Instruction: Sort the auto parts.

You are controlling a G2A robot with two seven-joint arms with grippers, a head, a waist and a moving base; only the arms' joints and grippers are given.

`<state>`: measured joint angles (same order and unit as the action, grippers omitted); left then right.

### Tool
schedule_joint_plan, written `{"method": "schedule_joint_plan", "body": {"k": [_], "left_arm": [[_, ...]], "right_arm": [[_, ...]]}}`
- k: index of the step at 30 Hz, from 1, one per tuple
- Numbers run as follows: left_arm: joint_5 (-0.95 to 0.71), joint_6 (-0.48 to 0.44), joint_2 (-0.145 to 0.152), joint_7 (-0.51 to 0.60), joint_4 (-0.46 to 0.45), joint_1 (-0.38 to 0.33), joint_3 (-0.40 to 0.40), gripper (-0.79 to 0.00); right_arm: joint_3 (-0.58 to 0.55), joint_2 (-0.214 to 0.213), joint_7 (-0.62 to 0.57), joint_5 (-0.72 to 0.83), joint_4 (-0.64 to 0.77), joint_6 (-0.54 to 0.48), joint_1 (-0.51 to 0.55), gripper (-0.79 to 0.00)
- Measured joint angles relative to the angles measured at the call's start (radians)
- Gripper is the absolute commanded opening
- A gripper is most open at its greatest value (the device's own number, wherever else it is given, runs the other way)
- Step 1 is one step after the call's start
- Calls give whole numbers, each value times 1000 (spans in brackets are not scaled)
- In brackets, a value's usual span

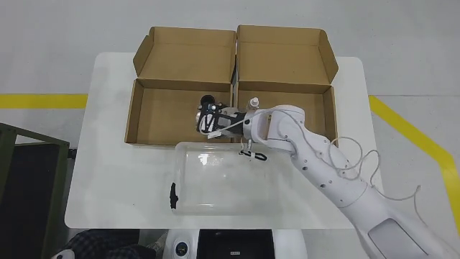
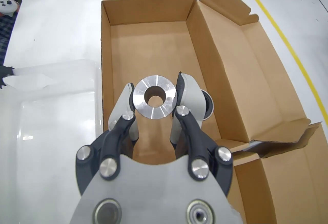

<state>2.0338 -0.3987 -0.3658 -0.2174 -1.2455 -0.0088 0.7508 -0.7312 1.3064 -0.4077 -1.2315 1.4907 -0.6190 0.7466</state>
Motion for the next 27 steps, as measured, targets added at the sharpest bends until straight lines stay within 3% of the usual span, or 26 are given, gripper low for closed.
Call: {"method": "schedule_joint_plan", "body": {"k": [27], "left_arm": [[0, 0, 0, 0, 0, 0, 0, 0]], "right_arm": [[122, 79, -72, -59, -210, -36, -122, -785]]}}
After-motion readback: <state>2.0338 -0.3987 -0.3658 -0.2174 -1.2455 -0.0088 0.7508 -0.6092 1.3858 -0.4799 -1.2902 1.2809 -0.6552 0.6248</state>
